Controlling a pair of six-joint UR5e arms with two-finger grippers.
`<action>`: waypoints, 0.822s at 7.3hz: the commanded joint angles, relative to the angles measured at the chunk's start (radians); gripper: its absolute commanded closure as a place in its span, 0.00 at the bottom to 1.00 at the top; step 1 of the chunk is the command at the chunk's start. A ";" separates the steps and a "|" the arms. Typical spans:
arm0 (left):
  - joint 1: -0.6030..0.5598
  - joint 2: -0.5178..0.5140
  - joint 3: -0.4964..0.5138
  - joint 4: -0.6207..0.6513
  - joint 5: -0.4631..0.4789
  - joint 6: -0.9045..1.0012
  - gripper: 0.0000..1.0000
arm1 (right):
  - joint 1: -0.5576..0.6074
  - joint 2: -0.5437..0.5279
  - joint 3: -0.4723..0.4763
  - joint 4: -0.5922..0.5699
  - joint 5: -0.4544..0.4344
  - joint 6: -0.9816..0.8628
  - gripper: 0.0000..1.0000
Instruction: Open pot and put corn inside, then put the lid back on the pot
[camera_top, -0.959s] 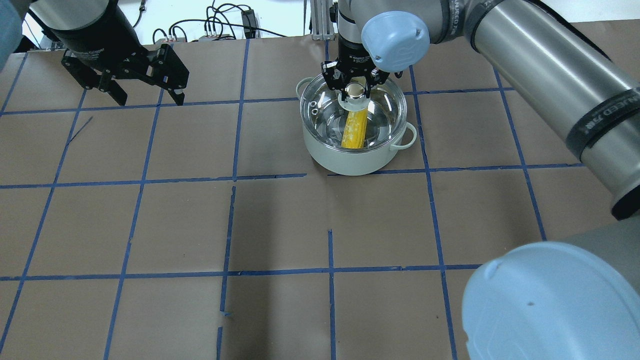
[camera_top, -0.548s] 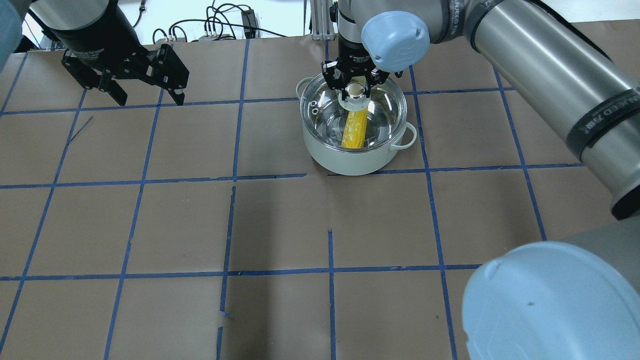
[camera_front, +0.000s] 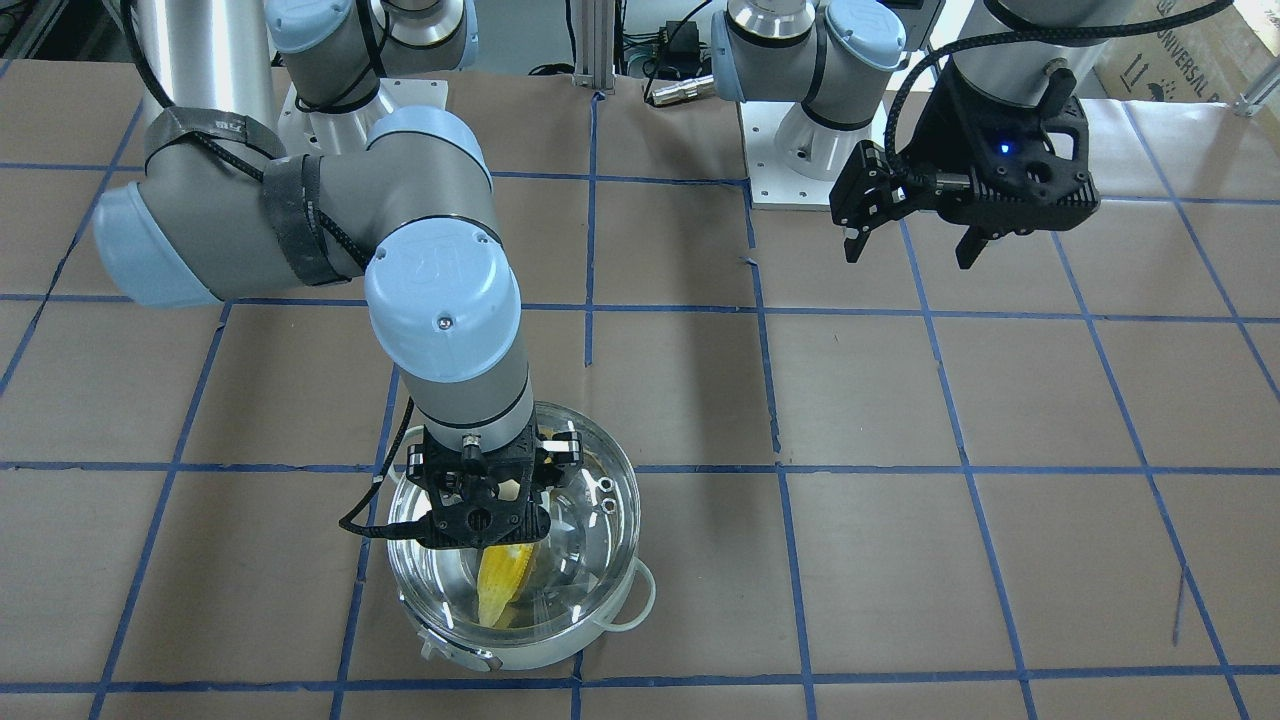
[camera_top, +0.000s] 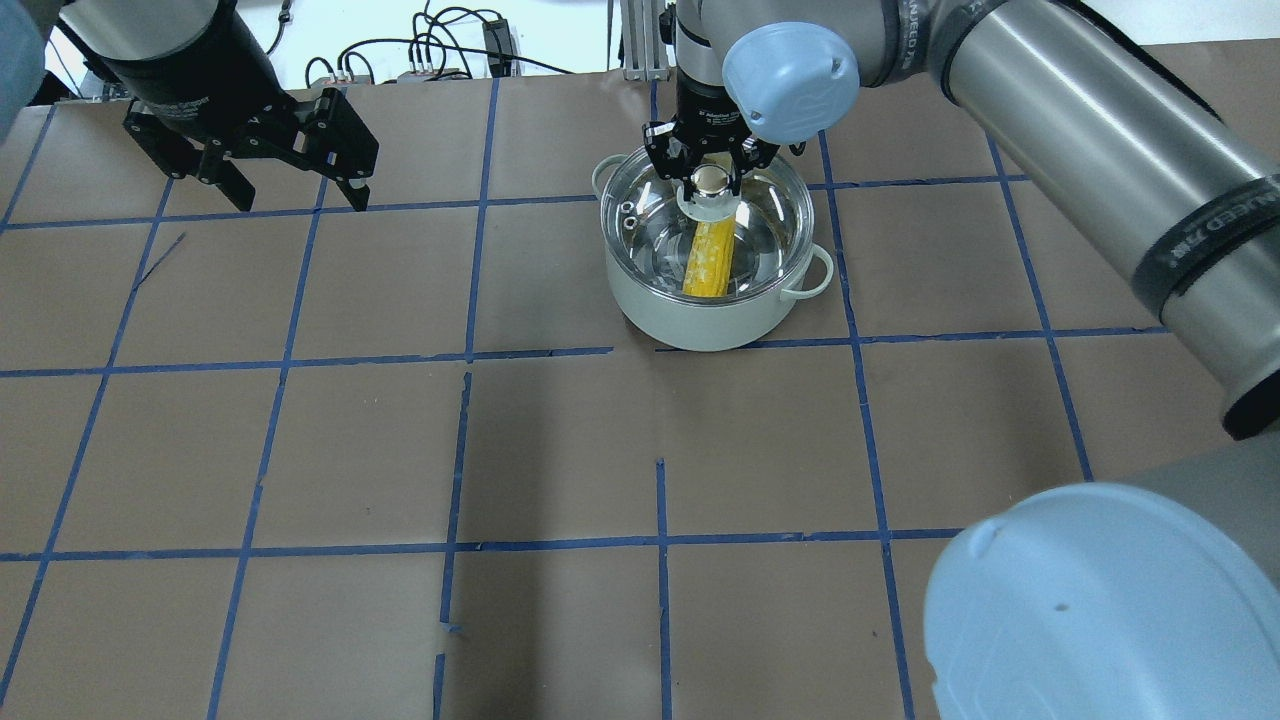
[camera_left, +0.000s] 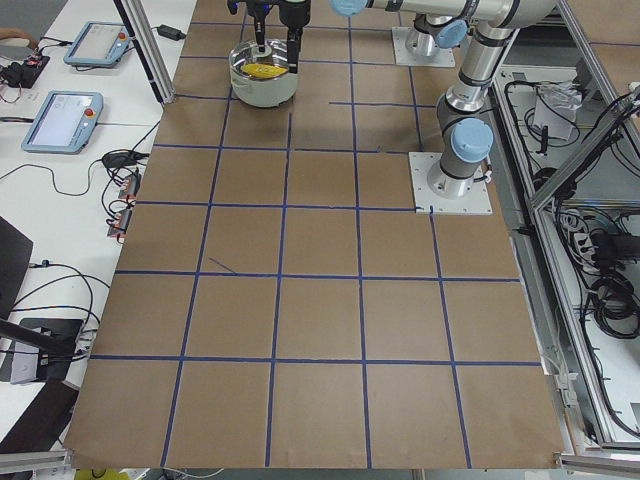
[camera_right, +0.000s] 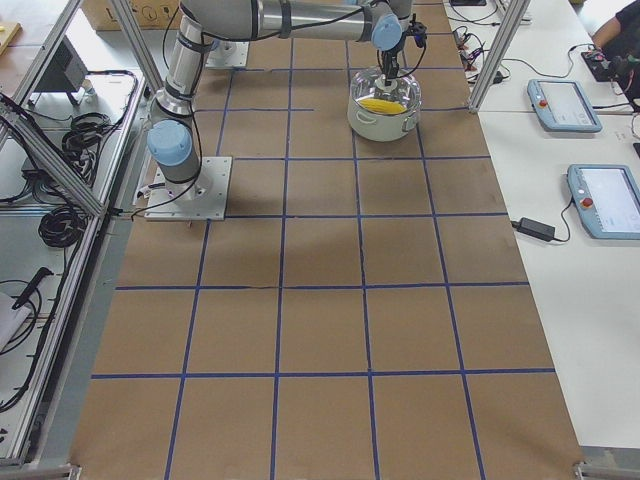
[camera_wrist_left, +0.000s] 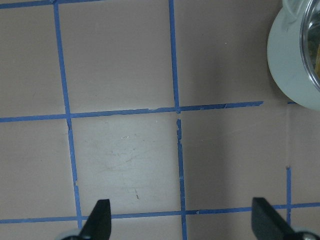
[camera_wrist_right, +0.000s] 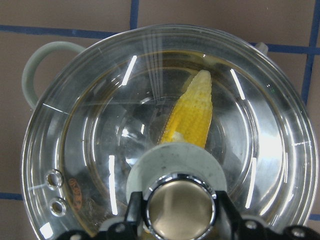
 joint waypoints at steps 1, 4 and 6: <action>0.000 0.000 0.000 0.001 0.000 0.000 0.00 | 0.000 0.001 0.000 0.000 -0.001 0.000 0.45; 0.000 0.000 0.000 0.001 0.000 0.000 0.00 | 0.000 -0.001 0.000 -0.018 0.001 0.000 0.28; 0.000 0.000 0.000 0.001 0.000 0.000 0.00 | 0.000 0.001 0.000 -0.023 -0.002 0.000 0.33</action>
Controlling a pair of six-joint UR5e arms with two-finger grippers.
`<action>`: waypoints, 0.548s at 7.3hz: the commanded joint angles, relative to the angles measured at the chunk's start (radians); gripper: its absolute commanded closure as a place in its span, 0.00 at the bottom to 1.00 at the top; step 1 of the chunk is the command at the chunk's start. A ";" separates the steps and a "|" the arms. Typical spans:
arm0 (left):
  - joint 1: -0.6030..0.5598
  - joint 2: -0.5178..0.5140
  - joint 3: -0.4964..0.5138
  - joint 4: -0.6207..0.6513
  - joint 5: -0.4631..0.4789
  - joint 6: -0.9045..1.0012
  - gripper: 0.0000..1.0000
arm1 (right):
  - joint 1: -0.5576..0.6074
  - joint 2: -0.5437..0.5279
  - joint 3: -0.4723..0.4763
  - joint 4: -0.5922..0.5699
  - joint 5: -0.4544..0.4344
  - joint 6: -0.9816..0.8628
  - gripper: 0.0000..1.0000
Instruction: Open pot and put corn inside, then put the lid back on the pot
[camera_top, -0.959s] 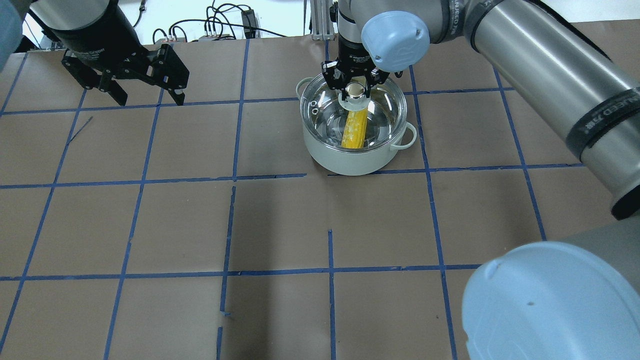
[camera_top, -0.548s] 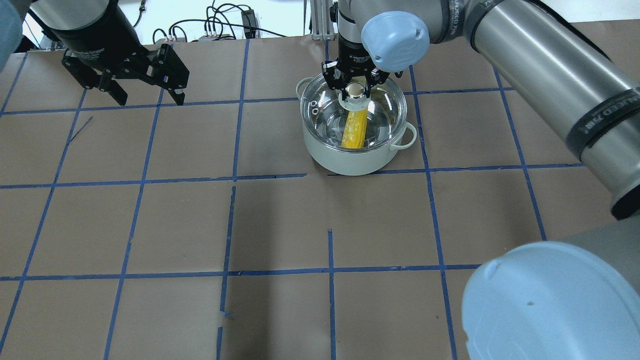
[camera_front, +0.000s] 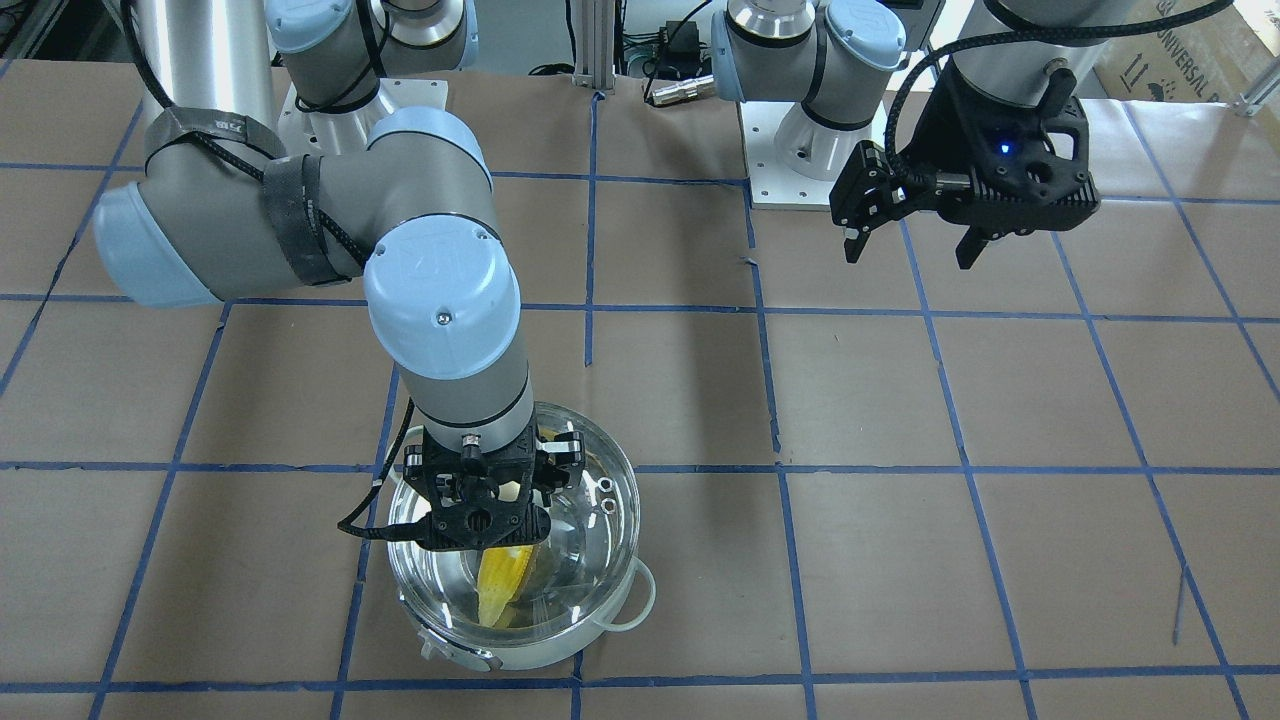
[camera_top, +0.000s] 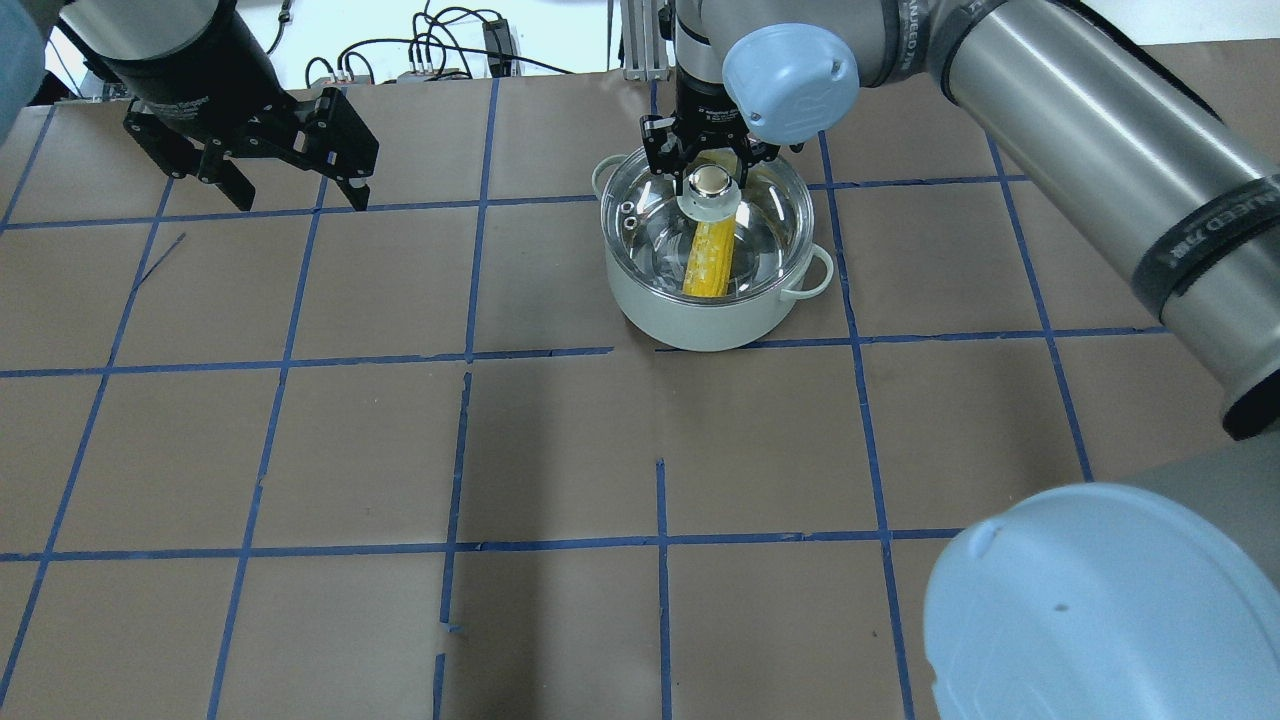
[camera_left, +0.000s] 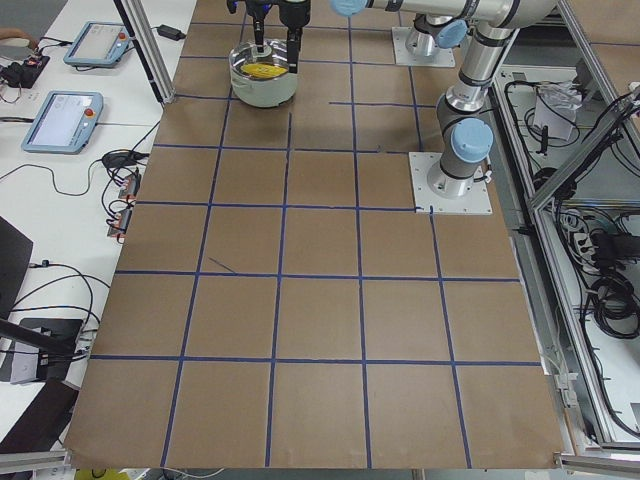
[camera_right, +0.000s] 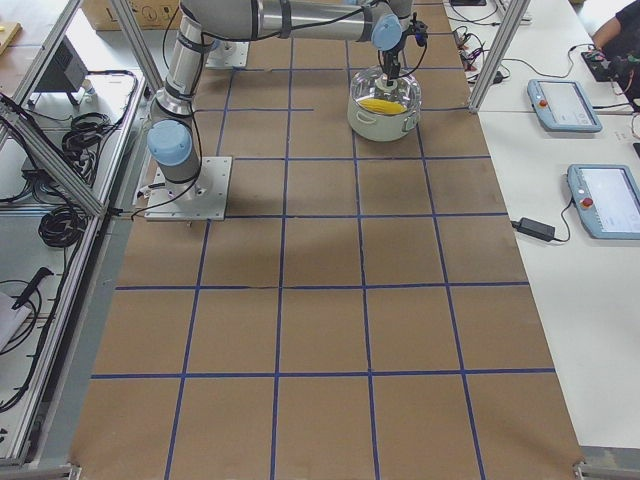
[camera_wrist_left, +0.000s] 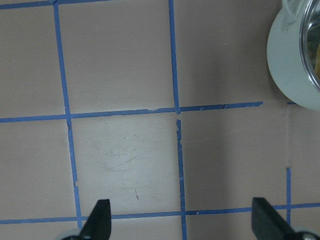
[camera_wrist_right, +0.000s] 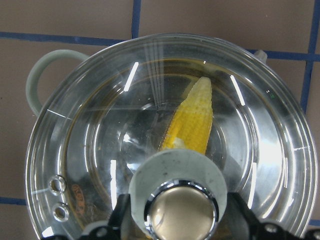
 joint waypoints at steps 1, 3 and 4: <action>0.000 0.000 0.000 0.000 0.000 0.000 0.00 | 0.000 0.001 0.000 -0.003 -0.002 0.002 0.39; 0.000 0.000 0.000 0.000 0.000 0.000 0.00 | 0.000 0.001 0.000 -0.001 -0.005 0.002 0.44; 0.000 0.000 0.000 0.000 0.000 0.000 0.00 | -0.002 -0.001 0.000 -0.001 -0.009 0.002 0.46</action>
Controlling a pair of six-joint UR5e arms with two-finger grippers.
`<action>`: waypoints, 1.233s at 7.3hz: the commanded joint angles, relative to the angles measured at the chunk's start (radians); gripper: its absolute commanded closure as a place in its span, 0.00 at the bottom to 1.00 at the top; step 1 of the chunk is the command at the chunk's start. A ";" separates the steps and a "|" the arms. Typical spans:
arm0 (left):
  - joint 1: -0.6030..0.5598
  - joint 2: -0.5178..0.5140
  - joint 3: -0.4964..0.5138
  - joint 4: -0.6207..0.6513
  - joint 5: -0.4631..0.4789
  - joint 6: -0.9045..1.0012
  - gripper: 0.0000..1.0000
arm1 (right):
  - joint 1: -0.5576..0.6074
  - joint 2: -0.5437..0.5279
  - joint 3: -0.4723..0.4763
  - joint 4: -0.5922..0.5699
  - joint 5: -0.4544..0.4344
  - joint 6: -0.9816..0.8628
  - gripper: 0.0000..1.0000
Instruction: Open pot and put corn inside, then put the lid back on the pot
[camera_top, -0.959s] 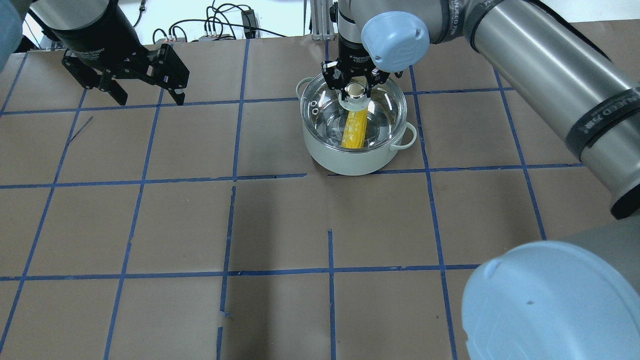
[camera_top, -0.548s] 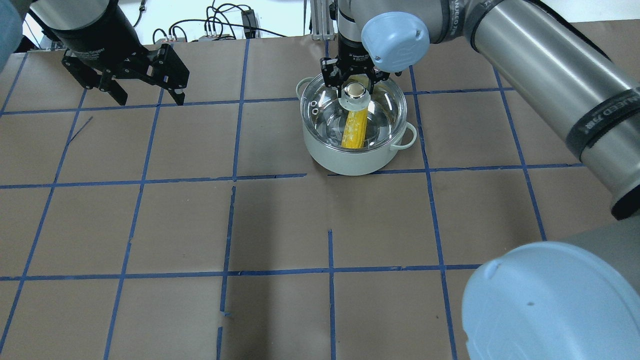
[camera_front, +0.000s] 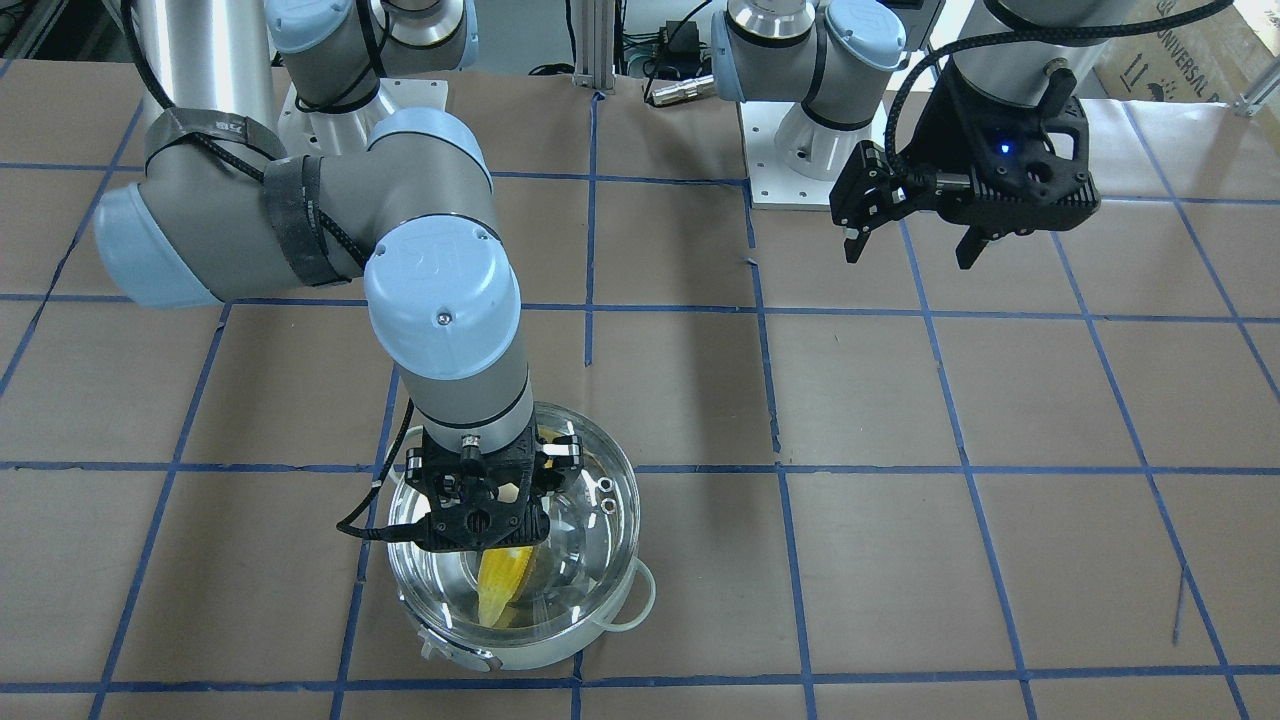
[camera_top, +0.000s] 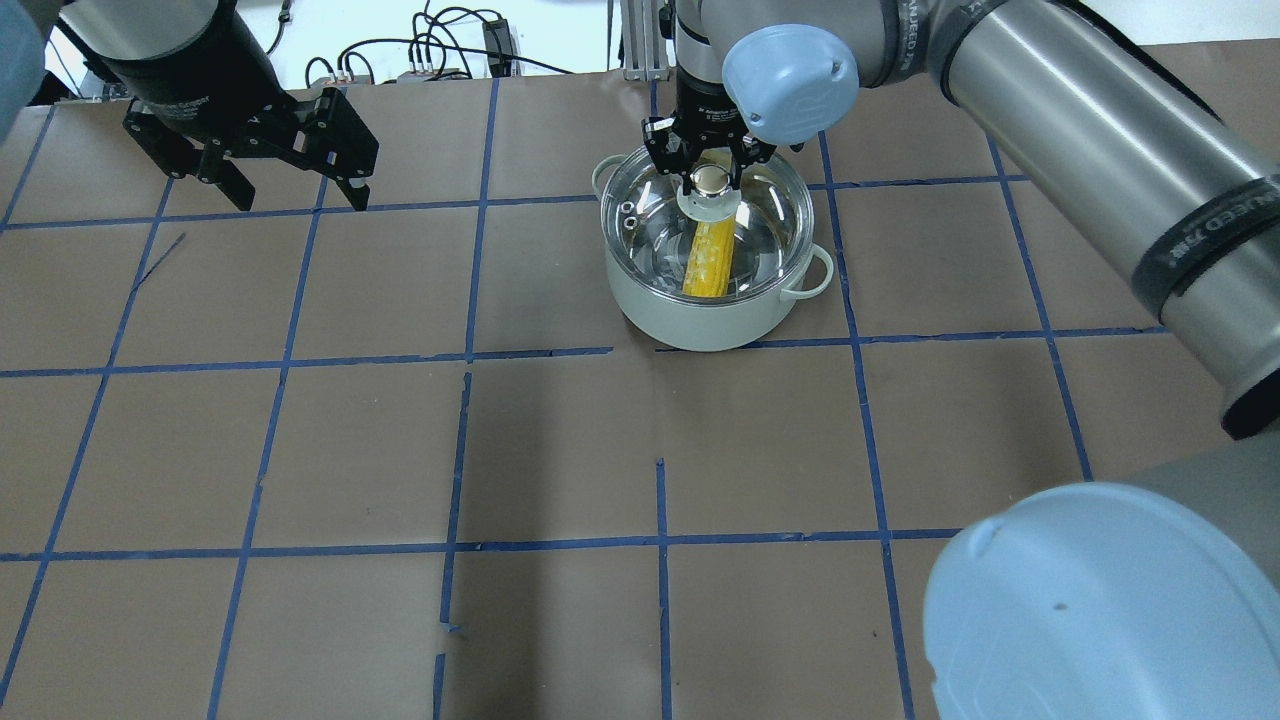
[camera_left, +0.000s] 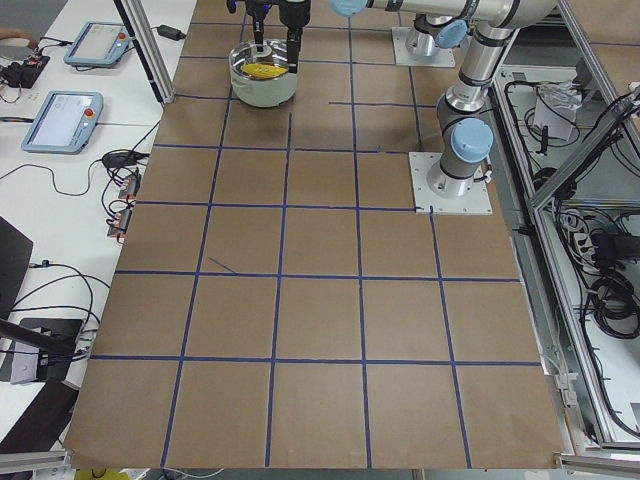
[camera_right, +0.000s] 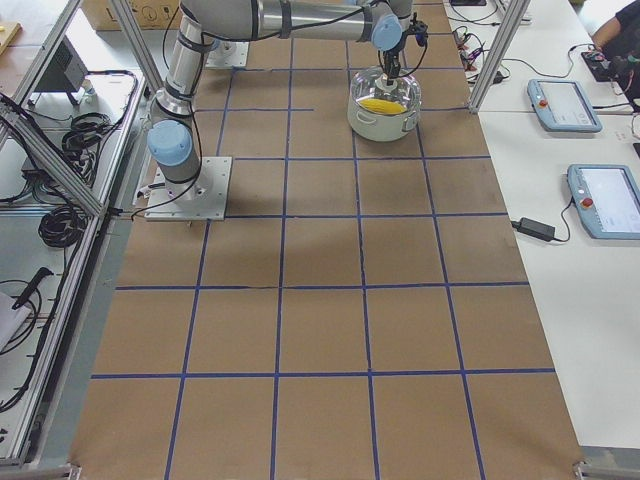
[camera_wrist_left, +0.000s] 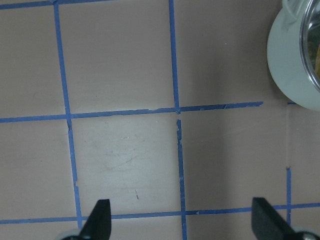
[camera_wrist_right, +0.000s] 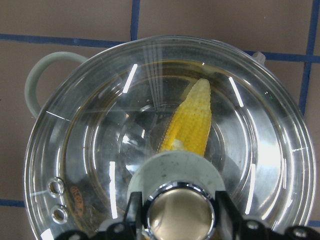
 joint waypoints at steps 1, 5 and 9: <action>0.000 0.000 0.000 0.000 0.000 0.000 0.00 | 0.000 -0.001 0.000 0.001 -0.023 0.000 0.46; 0.000 0.000 -0.002 0.000 0.003 0.000 0.00 | 0.000 -0.001 0.000 0.001 -0.021 0.002 0.24; 0.000 0.000 0.000 0.000 0.003 0.000 0.00 | -0.030 -0.033 -0.102 0.080 -0.020 -0.012 0.14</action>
